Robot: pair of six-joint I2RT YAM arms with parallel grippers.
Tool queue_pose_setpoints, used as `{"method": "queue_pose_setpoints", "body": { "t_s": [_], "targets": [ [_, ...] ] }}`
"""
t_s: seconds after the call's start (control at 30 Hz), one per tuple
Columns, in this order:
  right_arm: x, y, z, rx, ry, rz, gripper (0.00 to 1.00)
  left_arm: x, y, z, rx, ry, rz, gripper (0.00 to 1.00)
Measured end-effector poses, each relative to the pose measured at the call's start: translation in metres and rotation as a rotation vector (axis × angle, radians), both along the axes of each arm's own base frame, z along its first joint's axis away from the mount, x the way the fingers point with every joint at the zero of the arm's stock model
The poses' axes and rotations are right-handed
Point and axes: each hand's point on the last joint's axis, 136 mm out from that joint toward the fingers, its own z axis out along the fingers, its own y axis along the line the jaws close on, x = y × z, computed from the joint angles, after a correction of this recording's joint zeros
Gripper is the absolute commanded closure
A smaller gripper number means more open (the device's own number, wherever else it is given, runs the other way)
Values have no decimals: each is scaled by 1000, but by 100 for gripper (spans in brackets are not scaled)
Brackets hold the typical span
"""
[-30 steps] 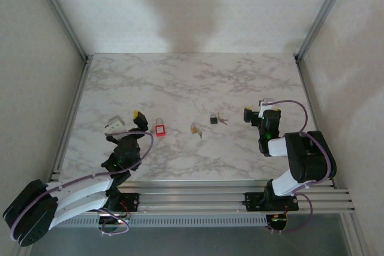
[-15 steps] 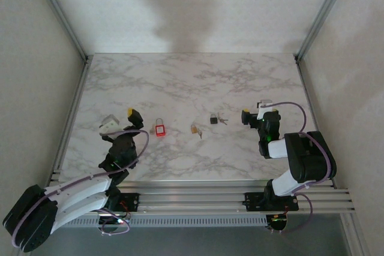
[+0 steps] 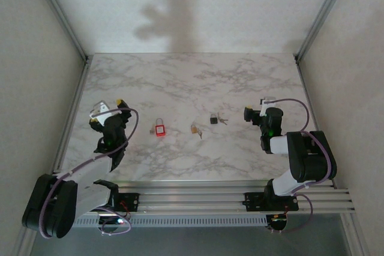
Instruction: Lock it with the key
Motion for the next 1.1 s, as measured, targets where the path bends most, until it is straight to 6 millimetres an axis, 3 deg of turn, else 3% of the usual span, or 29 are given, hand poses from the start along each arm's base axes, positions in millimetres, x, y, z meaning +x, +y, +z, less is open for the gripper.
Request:
{"method": "queue_pose_setpoints", "body": {
  "t_s": [0.2,0.4,0.57,0.73,1.1],
  "targets": [
    [0,0,0,2,1,-2,1,10,23,-3,57,28,-22,0],
    [0,-1,0,0,0,-5,1,17,32,-41,61,76,-70,0],
    [0,-2,0,-2,0,-10,1,29,29,-55,61,81,-129,1],
    [0,-2,0,-2,0,-11,1,35,17,-53,69,37,-205,1],
    [1,-2,0,-3,2,-11,1,32,17,-38,102,-26,-158,1]
  ]
}}
